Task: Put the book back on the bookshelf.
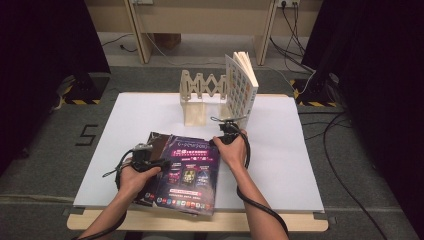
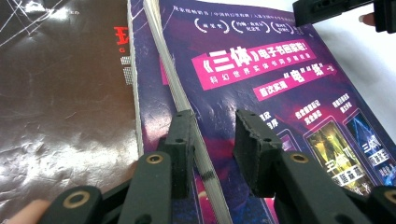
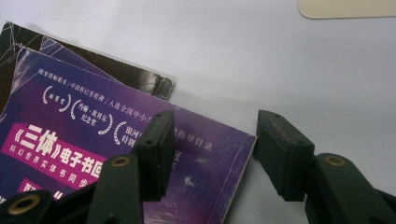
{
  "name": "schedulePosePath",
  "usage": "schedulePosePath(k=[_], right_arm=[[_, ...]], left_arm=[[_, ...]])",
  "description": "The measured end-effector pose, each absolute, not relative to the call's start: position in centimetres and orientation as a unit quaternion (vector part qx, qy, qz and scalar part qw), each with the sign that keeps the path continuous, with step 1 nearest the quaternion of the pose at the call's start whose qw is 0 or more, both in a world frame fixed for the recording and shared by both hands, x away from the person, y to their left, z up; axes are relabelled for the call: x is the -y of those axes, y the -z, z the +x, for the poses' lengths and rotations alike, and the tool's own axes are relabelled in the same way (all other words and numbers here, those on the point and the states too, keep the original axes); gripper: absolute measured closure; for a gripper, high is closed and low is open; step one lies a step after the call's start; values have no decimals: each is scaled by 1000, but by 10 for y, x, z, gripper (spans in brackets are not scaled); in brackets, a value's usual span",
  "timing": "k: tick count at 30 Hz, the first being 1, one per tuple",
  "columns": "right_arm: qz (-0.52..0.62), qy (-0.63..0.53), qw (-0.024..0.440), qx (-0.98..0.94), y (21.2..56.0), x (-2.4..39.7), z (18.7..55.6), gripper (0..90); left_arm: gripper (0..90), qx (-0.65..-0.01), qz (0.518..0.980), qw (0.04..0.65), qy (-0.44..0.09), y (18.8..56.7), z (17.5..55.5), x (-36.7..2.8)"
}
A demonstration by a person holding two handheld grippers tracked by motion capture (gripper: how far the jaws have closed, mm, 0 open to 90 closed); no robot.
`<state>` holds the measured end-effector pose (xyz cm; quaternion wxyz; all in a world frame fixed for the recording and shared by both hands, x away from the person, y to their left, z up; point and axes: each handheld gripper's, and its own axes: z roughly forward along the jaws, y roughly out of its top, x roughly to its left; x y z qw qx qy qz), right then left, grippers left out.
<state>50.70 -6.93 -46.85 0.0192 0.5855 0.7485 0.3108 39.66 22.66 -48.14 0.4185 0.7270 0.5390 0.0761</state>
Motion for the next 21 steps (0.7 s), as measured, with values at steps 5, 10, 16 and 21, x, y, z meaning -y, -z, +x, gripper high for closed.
schedulePosePath(k=[5, 10, 16, 21], right_arm=[[589, -325, 9, -740, 472, 71, 509, 476], [599, -325, 12, -732, 470, 73, 506, 520], [605, -352, 2, -714, 459, 81, 501, 536], [613, -364, -12, -702, 456, 86, 495, 545]], left_arm=[[660, -536, 731, 416, -78, 482, 397, -226], [652, -534, 734, 411, -84, 481, 396, -224], [649, -538, 731, 412, -84, 482, 394, -224], [654, -539, 732, 409, -85, 481, 393, -223]])
